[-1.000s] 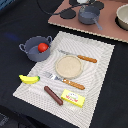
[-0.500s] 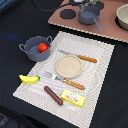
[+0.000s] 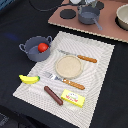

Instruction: Interact with the objects in diverse but meaningful ways.

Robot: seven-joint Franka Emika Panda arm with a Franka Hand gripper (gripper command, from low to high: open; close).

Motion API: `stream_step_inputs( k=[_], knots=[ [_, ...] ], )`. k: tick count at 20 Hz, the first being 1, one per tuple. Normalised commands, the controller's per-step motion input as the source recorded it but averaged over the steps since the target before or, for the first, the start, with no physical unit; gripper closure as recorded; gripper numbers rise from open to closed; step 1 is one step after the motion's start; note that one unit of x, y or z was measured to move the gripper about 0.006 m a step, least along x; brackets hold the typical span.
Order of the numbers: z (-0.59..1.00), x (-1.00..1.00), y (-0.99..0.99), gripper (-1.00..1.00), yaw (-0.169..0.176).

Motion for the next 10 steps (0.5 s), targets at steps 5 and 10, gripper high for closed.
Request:
stream_step_inputs(
  k=[5, 10],
  knots=[
    [-0.34, -0.35, 0.17, -1.0, -0.008],
    [-0.35, -0.31, 0.16, -1.0, -0.011]
  ],
)
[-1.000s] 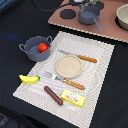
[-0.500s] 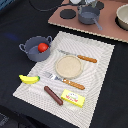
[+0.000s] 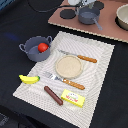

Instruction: Interact with the objects in diverse but meaningful ways.

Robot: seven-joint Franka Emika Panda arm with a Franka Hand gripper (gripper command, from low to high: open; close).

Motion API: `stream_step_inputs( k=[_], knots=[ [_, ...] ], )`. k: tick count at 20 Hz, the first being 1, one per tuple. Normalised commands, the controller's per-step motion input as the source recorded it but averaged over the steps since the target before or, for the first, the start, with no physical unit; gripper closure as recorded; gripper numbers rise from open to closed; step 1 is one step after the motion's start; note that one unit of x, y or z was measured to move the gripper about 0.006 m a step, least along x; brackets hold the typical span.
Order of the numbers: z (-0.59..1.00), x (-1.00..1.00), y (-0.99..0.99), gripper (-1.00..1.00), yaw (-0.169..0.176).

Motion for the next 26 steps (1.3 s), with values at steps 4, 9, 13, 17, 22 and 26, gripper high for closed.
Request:
stream_step_inputs(
  k=[4, 9, 13, 17, 22, 26],
  knots=[
    [-0.37, -0.3, 0.13, -1.0, -0.013],
    [-0.37, -0.27, 0.12, -1.0, -0.015],
    [-0.32, -0.24, 0.11, -1.0, -0.016],
    [-0.26, -0.22, 0.08, -1.0, -0.016],
    [-0.23, -0.23, 0.07, -1.0, -0.016],
    [-0.18, -0.22, 0.04, 1.0, -0.014]
  ],
)
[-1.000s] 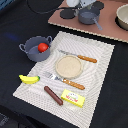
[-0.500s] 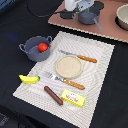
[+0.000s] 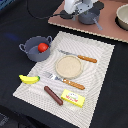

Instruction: Interact with the objects in diverse but meaningful ways.

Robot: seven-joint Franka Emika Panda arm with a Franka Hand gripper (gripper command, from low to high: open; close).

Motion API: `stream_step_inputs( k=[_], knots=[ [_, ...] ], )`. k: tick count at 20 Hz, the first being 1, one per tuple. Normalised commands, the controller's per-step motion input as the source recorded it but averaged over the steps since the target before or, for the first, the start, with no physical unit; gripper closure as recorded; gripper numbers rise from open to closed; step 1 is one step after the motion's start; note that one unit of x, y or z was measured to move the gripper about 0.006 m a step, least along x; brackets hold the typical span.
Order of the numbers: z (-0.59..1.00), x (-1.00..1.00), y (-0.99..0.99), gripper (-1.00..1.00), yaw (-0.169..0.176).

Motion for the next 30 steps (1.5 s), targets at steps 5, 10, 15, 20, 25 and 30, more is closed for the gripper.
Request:
stream_step_inputs(
  k=[5, 10, 15, 20, 25, 30],
  knots=[
    [-0.17, -0.2, 0.04, 1.0, -0.013],
    [-0.17, -0.17, 0.04, 1.0, -0.014],
    [-0.17, -0.16, 0.05, 1.0, -0.011],
    [-0.06, -0.25, 0.0, 1.0, -0.009],
    [0.36, -0.52, -0.22, 1.0, 0.0],
    [0.47, -0.54, -0.46, 1.0, -0.014]
  ],
)
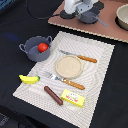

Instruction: Interact with the objects in diverse but meaningful ways.

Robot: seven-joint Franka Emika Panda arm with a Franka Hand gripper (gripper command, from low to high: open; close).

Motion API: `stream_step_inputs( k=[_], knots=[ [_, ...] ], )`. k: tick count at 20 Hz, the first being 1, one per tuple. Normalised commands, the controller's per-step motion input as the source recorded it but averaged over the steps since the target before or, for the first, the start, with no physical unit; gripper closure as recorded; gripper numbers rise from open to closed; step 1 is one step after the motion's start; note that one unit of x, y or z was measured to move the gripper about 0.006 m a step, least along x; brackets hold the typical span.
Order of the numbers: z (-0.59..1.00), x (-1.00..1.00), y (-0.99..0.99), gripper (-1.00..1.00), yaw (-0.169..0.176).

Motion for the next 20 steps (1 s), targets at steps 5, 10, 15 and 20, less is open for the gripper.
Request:
stream_step_inputs(
  k=[5, 10, 15, 20],
  knots=[
    [0.47, -0.53, -0.56, 1.0, -0.023],
    [0.36, -0.47, -0.63, 1.0, -0.014],
    [0.15, -0.4, -0.7, 1.0, -0.001],
    [0.0, -0.33, -0.69, 1.0, 0.0]
  ],
)
